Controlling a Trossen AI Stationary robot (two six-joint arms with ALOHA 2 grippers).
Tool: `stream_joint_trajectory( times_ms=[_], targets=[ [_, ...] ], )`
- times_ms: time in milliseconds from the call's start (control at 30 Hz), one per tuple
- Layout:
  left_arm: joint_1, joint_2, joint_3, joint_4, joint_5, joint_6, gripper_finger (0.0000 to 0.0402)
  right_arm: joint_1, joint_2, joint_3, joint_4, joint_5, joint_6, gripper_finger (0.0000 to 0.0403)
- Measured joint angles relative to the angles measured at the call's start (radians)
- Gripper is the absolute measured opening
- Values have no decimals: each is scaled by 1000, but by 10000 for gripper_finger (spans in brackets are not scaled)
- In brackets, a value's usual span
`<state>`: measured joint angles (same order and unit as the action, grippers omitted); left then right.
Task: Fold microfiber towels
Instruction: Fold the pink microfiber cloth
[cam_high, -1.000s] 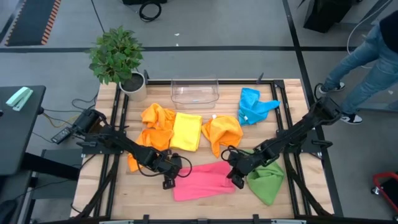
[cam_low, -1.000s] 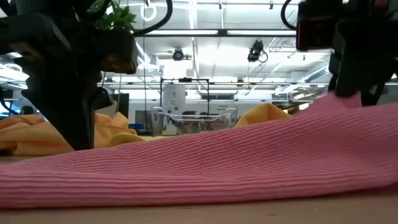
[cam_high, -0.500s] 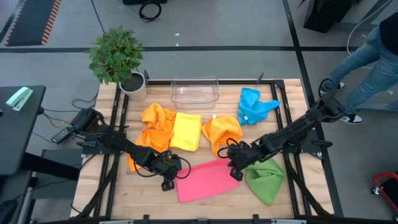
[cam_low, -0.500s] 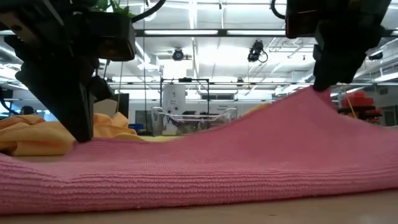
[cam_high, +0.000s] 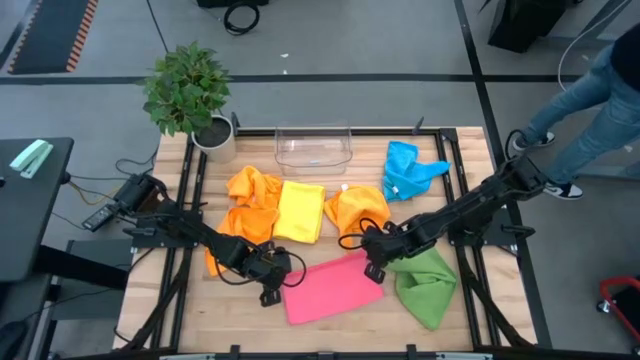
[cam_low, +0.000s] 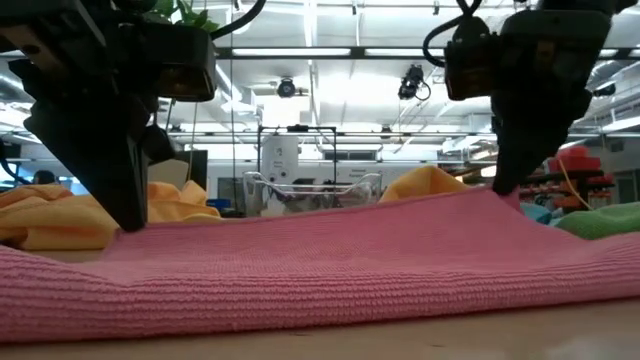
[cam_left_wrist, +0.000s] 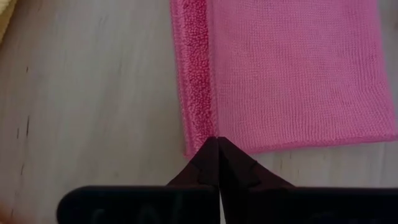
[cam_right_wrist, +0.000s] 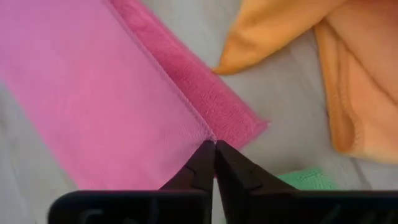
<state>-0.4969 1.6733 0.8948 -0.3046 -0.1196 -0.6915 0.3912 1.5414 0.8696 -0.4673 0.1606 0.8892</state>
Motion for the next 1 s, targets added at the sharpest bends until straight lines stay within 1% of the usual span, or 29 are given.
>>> stream_joint_trajectory(
  times_ms=[100,267,333,433,533,600,667,767,833,900,1000],
  targets=[
    [0,0,0,1,0,-5,7,-19,0,0,1,16,3,68],
    [4,0,0,1,0,-30,13,-58,-4,0,-1,11,-9,137],
    [6,0,0,0,0,-35,27,-57,-14,-1,2,12,-5,156],
    [7,0,0,0,0,-47,63,-15,-35,-1,36,10,45,169],
    [7,-10,0,-11,0,-70,108,74,-39,-1,96,17,134,167],
    [6,-24,0,-5,0,-78,137,143,-33,-1,98,66,218,162],
    [7,-42,0,6,0,-75,162,203,-28,-5,90,130,337,156],
    [5,-53,0,110,0,-54,187,269,-29,-7,115,191,526,146],
    [-2,-51,0,208,-1,-7,192,319,-29,-7,178,224,578,137],
    [-6,-28,3,279,0,51,183,358,-13,-4,246,256,604,116],
    [4,22,0,249,5,82,142,394,32,-6,248,309,666,60]
  ],
)
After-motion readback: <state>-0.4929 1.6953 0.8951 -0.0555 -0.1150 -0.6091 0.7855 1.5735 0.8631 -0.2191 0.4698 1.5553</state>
